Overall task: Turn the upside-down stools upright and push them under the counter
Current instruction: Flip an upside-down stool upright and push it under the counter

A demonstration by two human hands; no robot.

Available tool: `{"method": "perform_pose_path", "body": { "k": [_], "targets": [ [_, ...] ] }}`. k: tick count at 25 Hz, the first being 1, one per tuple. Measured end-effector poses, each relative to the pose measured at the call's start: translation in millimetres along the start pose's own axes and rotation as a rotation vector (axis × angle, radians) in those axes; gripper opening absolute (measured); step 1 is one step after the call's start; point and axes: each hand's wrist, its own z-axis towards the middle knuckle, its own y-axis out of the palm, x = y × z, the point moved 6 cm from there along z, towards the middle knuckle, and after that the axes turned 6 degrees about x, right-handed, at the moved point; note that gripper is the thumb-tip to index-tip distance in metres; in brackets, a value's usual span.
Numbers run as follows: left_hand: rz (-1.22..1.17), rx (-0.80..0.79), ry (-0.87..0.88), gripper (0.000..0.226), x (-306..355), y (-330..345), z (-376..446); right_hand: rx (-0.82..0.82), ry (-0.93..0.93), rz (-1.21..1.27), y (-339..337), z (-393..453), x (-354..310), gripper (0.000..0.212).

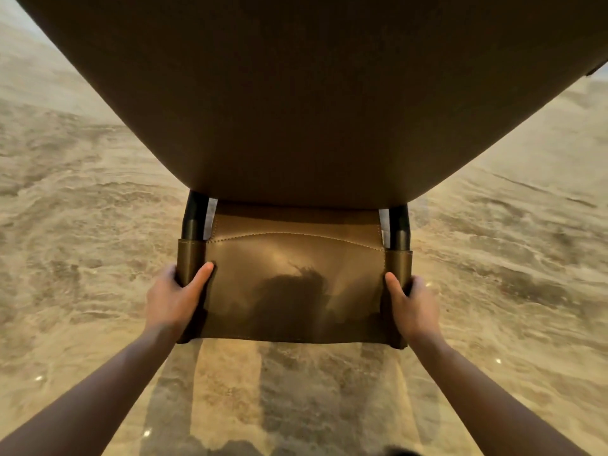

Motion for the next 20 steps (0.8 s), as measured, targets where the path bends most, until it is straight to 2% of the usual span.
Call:
{"method": "perform_pose_path", "body": {
  "k": [6,10,14,20],
  "targets": [
    [0.075,0.084,0.042,0.035,1.1,2.1,1.9,-0.115,0.055,0.002,4.4,15.0,-1.8,0.034],
    [0.045,0.051,0.032,0.033,-1.9,0.9,4.9,-0.184,0.091,0.024,5.7,16.3,1.3,0.032],
    [0.04,0.042,0.042,0.032,-4.6,-0.2,7.9,-0.198,0.143,0.052,2.9,17.2,0.0,0.019],
    [0.087,-0.093,0.048,0.026,5.0,1.5,17.3,-0.252,0.158,-0.06,1.3,20.9,-5.2,0.032]
  ]
}}
